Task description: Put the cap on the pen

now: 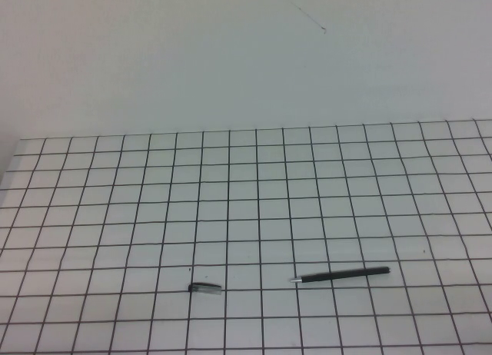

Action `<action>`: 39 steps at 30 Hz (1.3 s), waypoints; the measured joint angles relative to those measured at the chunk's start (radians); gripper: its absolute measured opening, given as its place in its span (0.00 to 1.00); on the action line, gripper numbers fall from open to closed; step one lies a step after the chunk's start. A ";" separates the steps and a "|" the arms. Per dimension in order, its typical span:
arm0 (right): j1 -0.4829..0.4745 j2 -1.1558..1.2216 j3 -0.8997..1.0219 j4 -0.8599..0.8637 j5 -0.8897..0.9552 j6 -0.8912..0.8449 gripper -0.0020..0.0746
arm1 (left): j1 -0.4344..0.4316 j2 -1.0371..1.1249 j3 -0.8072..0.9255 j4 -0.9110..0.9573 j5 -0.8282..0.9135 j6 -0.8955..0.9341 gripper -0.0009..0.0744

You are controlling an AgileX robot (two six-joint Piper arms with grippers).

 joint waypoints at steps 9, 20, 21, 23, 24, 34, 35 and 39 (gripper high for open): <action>0.000 0.000 0.000 -0.010 0.000 -0.012 0.02 | 0.000 0.000 0.000 -0.001 0.000 0.001 0.01; 0.000 0.000 0.000 -0.046 -0.011 -0.035 0.02 | 0.000 0.000 0.000 -0.001 0.000 0.001 0.01; 0.000 0.000 0.000 -0.046 -0.024 -0.035 0.02 | 0.000 0.000 0.000 -0.001 0.000 0.001 0.01; 0.000 0.000 0.000 -0.046 -0.063 -0.035 0.02 | 0.000 0.000 0.000 -0.001 -0.026 0.001 0.01; 0.000 0.000 0.000 -0.046 -0.085 -0.035 0.02 | 0.000 0.000 0.000 -0.003 -0.049 0.001 0.01; 0.000 0.000 0.000 -0.029 -0.445 -0.026 0.02 | 0.000 0.000 0.000 -0.003 -0.531 0.004 0.01; 0.000 0.000 0.000 -0.029 -0.459 -0.026 0.02 | 0.000 0.000 0.000 -0.003 -0.556 0.006 0.01; 0.000 0.000 0.000 -0.029 -0.475 -0.026 0.02 | 0.000 0.000 0.000 -0.003 -0.601 0.006 0.01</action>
